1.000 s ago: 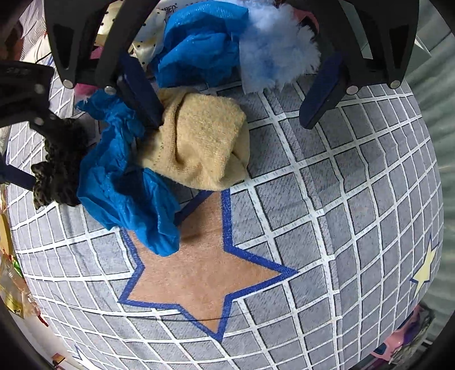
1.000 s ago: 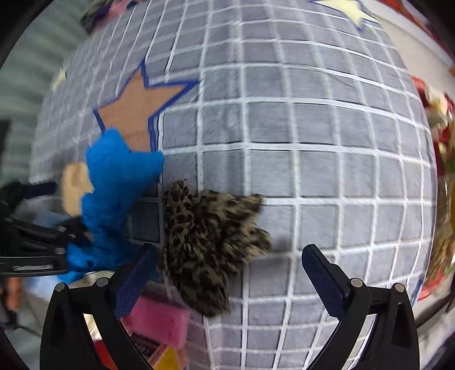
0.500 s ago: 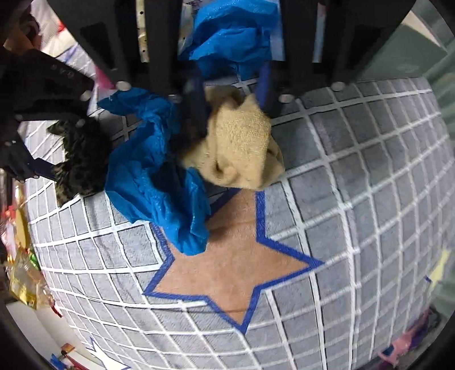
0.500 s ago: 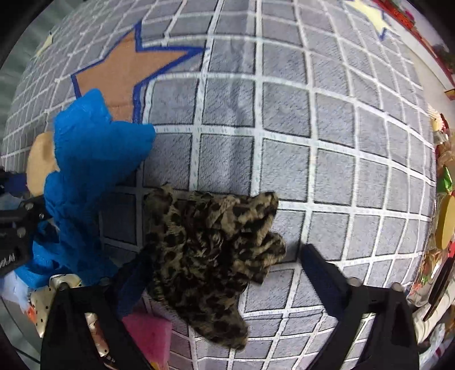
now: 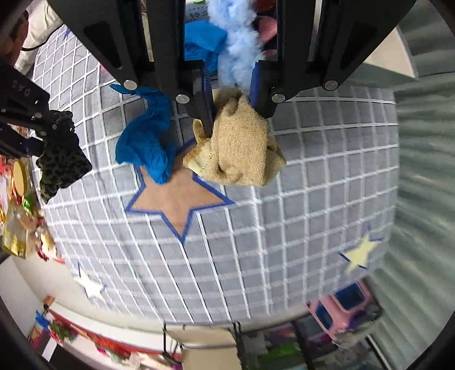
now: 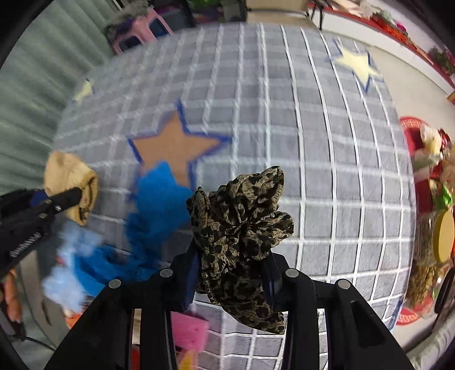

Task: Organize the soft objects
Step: 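Grasp the beige cloth with left gripper while right gripper grasps leopard-print cloth, then carry the beige and leopard-print cloths with both grippers over the white box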

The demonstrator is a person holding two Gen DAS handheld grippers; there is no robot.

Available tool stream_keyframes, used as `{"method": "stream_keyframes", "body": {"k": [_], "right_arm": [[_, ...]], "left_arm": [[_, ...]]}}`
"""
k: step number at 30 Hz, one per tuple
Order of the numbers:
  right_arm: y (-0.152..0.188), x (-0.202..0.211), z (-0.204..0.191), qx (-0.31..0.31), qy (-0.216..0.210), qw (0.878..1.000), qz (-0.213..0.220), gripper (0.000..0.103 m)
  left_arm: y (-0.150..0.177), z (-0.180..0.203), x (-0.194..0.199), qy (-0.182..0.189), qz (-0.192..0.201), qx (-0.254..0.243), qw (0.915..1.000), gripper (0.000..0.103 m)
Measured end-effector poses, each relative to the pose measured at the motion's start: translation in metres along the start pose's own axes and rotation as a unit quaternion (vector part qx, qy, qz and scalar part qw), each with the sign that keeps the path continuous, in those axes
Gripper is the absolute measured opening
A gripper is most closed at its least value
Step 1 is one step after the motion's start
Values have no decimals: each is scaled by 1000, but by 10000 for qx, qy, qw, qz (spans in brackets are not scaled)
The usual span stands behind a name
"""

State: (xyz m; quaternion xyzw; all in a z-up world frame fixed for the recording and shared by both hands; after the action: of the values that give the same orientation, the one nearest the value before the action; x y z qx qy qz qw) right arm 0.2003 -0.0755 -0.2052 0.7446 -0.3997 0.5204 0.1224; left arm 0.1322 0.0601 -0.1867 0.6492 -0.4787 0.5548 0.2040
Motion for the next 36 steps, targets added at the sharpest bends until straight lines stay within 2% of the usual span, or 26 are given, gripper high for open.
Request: {"method": "stream_keyframes", "body": {"k": [5, 9, 12, 24, 36], "right_arm": [[-24, 31, -28, 154, -235, 9991, 328, 39], [-28, 49, -51, 254, -302, 9982, 447, 39], [-21, 55, -70, 332, -307, 9978, 490, 39], [4, 95, -102, 401, -231, 9962, 740, 39], [42, 128, -129, 397, -157, 9945, 955, 39]], "left_arm": [[5, -35, 51, -118, 341, 177, 9992, 24], [18, -54, 74, -50, 423, 316, 9986, 24], [25, -66, 88, -60, 484, 415, 9980, 24], [58, -86, 140, 120, 790, 491, 9956, 24], [101, -85, 174, 309, 994, 227, 9943, 24]]}}
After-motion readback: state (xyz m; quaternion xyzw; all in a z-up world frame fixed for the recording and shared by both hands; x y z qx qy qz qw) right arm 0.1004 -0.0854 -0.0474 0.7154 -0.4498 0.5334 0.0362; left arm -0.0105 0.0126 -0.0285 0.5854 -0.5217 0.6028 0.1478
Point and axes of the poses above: each gripper's, at about its wrist camera, not at the fingertips, and x roughly against the way its jaws point, z to its right, y to its underside, the point moved 10 cm from there along -x, roughly the way its jaws point, and after that the axes turned 14 degrees about -y, right-handed, at the moved point
